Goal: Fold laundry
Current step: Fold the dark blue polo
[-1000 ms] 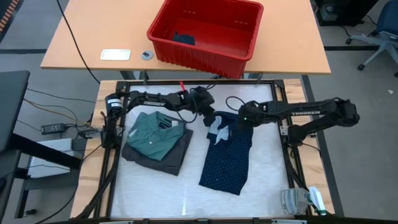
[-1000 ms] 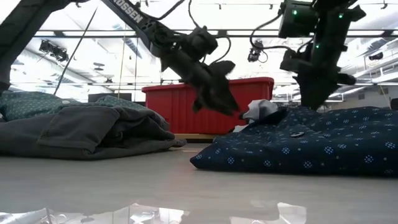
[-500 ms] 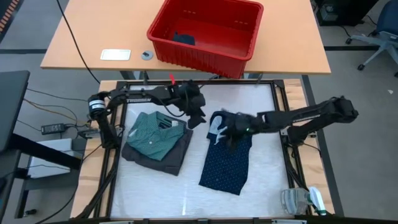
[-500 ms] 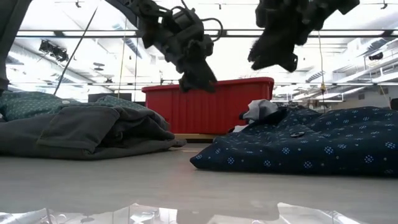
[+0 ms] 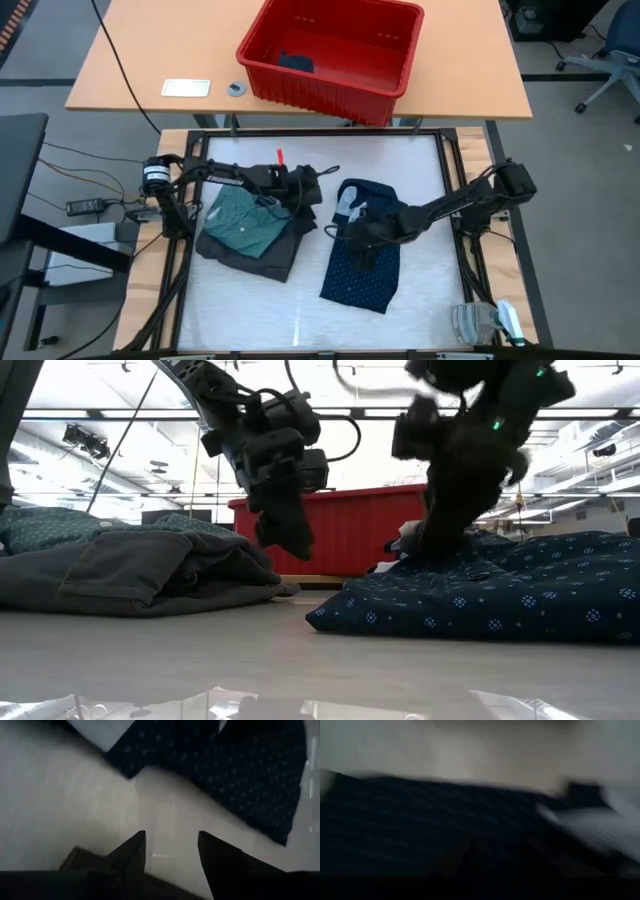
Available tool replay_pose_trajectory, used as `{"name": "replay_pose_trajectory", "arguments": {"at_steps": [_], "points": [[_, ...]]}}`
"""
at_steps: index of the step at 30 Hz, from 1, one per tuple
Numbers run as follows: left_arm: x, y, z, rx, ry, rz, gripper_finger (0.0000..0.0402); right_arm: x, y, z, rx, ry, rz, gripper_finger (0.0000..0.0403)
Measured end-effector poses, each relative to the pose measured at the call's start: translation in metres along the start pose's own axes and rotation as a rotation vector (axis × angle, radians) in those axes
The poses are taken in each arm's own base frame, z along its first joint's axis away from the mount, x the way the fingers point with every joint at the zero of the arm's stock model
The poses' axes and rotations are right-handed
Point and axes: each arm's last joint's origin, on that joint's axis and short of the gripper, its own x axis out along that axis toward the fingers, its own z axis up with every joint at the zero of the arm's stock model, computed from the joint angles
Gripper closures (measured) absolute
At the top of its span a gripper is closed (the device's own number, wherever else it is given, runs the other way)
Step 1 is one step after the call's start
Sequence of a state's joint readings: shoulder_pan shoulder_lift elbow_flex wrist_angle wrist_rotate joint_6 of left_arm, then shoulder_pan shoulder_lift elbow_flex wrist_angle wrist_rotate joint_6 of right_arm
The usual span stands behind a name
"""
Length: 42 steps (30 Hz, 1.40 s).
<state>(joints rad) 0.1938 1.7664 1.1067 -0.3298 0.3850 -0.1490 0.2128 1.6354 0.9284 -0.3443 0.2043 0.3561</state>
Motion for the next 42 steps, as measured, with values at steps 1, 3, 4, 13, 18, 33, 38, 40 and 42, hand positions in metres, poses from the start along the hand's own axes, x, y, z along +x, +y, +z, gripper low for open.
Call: {"name": "replay_pose_trajectory", "arguments": {"at_steps": [1,3,4,13,18,33,38,40,42], "points": [[0.000,0.000,-0.001,-0.004,0.010,0.010,0.0218,-0.001,-0.007,0.000,0.019,0.028,-0.058,0.0245],[0.000,0.001,-0.004,-0.022,0.032,0.031,0.0218,-0.008,-0.021,0.002,0.078,0.055,-0.166,0.0245],[0.000,0.002,-0.003,-0.034,0.030,0.031,0.0218,-0.014,-0.028,0.003,0.105,0.062,-0.209,0.0245],[-0.006,-0.001,0.002,-0.132,-0.016,0.023,0.0218,-0.059,-0.087,0.019,0.111,-0.034,-0.293,0.0245],[-0.007,0.002,0.006,-0.150,-0.062,0.028,0.0218,-0.051,-0.137,0.007,0.290,0.046,-0.332,0.0245],[-0.029,0.017,0.006,-0.089,-0.057,0.058,0.0218,-0.057,-0.126,0.023,0.613,-0.129,0.003,0.0269],[-0.035,0.023,0.006,-0.070,-0.057,0.041,0.0218,-0.012,-0.135,0.007,0.757,0.016,-0.169,0.0293],[-0.035,0.024,0.006,-0.067,-0.049,0.043,0.0218,0.003,-0.141,0.004,0.826,0.037,-0.206,0.0298],[-0.036,0.026,0.005,-0.069,-0.045,0.042,0.0218,0.015,-0.144,0.006,0.851,0.020,-0.166,0.0299]]}}
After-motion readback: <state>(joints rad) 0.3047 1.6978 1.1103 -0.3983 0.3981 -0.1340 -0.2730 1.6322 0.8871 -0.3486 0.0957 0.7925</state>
